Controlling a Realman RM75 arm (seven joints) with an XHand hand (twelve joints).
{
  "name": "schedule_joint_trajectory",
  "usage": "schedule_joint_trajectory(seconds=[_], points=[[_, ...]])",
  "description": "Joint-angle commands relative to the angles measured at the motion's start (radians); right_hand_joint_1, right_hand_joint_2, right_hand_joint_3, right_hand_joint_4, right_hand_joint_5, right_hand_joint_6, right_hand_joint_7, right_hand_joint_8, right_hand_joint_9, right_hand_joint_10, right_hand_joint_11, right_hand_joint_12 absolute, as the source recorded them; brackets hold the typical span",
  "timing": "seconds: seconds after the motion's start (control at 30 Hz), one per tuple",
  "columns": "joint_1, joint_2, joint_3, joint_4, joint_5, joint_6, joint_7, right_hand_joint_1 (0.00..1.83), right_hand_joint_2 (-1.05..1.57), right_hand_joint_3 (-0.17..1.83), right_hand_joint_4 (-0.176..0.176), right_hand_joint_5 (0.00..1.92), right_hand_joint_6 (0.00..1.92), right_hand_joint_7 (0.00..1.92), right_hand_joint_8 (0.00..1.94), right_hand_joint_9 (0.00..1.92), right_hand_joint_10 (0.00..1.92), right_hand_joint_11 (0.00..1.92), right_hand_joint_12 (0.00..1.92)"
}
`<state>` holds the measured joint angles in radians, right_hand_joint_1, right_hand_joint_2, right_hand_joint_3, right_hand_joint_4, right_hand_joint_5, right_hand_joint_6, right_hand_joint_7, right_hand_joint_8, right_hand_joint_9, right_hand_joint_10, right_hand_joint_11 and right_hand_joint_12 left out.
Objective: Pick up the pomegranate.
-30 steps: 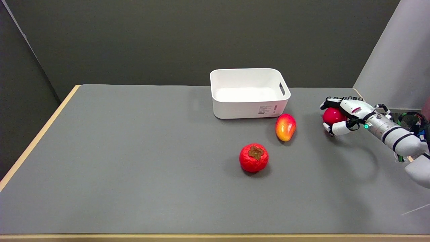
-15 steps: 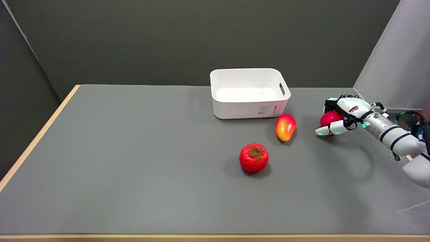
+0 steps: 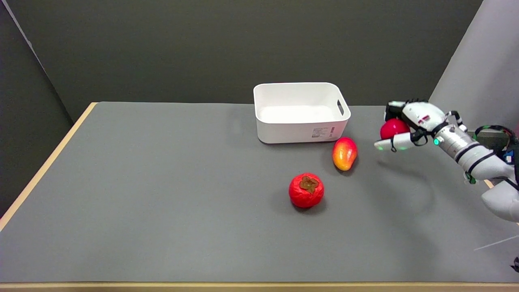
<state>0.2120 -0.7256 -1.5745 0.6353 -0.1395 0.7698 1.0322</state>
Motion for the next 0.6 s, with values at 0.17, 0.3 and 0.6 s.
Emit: schedule_joint_trajectory(seconds=[0.17, 0.3, 0.6], points=[[-0.006, -0.008, 0.179, 0.353, 0.016, 0.144, -0.033, 1.33, 1.0, 0.55, -0.132, 0.55, 1.54, 0.75, 1.46, 0.78, 1.73, 0.82, 1.92], [0.028, -0.007, 0.131, 0.411, 0.016, 0.139, -0.033, 1.33, 0.99, 0.56, -0.133, 0.56, 1.53, 0.76, 1.44, 0.79, 1.72, 0.84, 1.92], [0.217, -0.045, -0.091, 0.404, 0.016, 0.096, -0.032, 1.32, 1.17, 0.25, -0.176, 0.6, 1.56, 0.64, 1.41, 0.67, 1.74, 0.85, 1.92]])
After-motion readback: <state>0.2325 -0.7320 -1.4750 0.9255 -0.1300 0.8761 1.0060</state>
